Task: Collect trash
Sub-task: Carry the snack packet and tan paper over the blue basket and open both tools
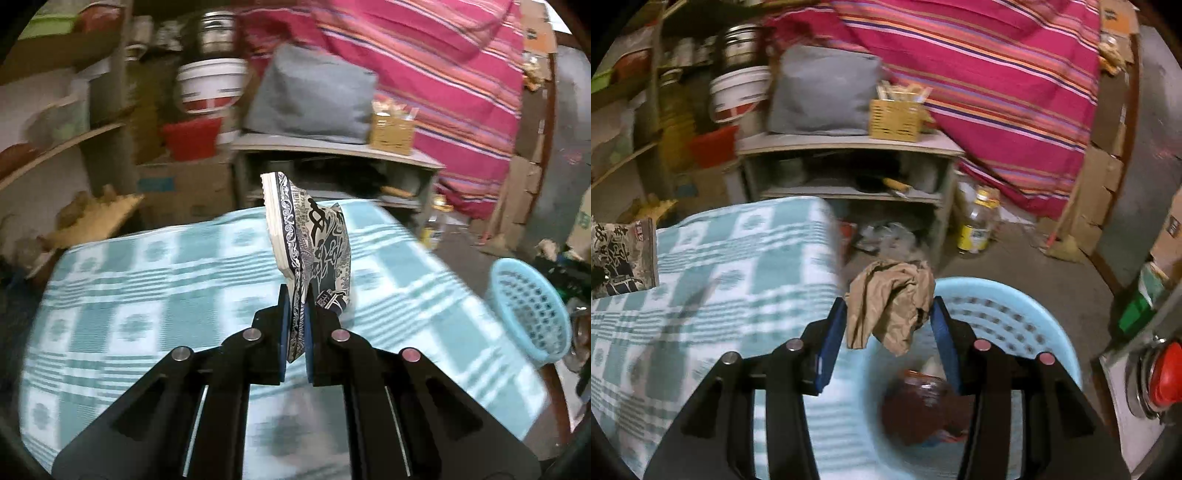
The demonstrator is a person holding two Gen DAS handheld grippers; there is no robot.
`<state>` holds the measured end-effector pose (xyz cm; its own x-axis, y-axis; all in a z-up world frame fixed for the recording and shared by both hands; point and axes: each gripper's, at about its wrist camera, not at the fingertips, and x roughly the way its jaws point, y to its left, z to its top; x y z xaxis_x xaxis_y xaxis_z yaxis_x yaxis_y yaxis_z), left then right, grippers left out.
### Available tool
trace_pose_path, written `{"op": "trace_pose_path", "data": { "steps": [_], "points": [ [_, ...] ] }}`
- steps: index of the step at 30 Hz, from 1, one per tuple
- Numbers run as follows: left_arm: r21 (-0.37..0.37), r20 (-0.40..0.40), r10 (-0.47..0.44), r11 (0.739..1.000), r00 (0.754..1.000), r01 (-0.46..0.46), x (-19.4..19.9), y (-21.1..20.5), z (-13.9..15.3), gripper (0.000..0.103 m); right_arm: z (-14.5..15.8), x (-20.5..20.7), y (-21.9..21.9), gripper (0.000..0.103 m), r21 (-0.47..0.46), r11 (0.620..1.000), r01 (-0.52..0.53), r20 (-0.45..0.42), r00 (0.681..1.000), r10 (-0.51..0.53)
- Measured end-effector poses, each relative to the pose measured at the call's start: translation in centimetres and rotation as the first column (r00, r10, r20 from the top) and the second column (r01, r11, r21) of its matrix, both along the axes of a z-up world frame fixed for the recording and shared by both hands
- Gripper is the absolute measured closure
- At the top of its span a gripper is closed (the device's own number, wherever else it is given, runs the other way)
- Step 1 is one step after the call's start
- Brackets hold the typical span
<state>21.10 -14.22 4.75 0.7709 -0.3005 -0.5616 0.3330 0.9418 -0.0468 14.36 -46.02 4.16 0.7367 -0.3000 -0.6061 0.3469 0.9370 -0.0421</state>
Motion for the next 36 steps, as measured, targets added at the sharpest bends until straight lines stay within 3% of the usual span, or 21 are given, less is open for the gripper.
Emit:
{"op": "trace_pose_path", "data": {
  "steps": [8, 13, 21, 26, 29, 31, 33, 36],
  "points": [
    [-0.034, -0.032, -0.161, 0.987, 0.987, 0.159, -3.0, -12.2, -0.8, 0.097, -1.1, -3.7, -6.4, 0.056, 0.003, 0.996, 0.089, 0.0, 0.996, -0.089],
    [-0.017, -0.04, -0.237, 0.971, 0.971, 0.236, -5.2, -18.0, -1.5, 0.097, -1.7, -5.5, -9.5, 0.056, 0.084, 0.988, 0.126, 0.021, 0.991, -0.128],
    [0.015, -0.072, -0.309, 0.95, 0.948, 0.311, -6.7, -24.3, -2.7, 0.095, -2.4, -6.4, -11.4, 0.056, 0.139, 0.981, 0.134, 0.037, 0.989, -0.141],
    [0.025, -0.096, -0.309, 0.949, 0.946, 0.313, -6.3, -26.1, -3.2, 0.088, -2.8, -6.6, -12.1, 0.056, 0.159, 0.977, 0.142, 0.038, 0.988, -0.15],
    [0.018, -0.104, -0.304, 0.951, 0.947, 0.307, -5.9, -26.3, -3.1, 0.079, -3.0, -6.7, -12.2, 0.056, 0.164, 0.976, 0.145, 0.035, 0.988, -0.153],
    [0.016, -0.09, -0.28, 0.959, 0.956, 0.282, -5.8, -25.9, -2.8, 0.055, -3.1, -6.4, -12.3, 0.056, 0.166, 0.975, 0.145, 0.031, 0.988, -0.152],
    [0.021, -0.065, -0.255, 0.966, 0.965, 0.257, -6.0, -25.4, -2.3, 0.039, -3.2, -6.3, -12.3, 0.056, 0.165, 0.976, 0.144, 0.028, 0.988, -0.151],
    [0.0, -0.031, -0.217, 0.976, 0.976, 0.217, -6.0, -23.8, -1.3, 0.026, -3.3, -5.9, -11.9, 0.056, 0.152, 0.979, 0.137, 0.024, 0.99, -0.142]
  ]
}}
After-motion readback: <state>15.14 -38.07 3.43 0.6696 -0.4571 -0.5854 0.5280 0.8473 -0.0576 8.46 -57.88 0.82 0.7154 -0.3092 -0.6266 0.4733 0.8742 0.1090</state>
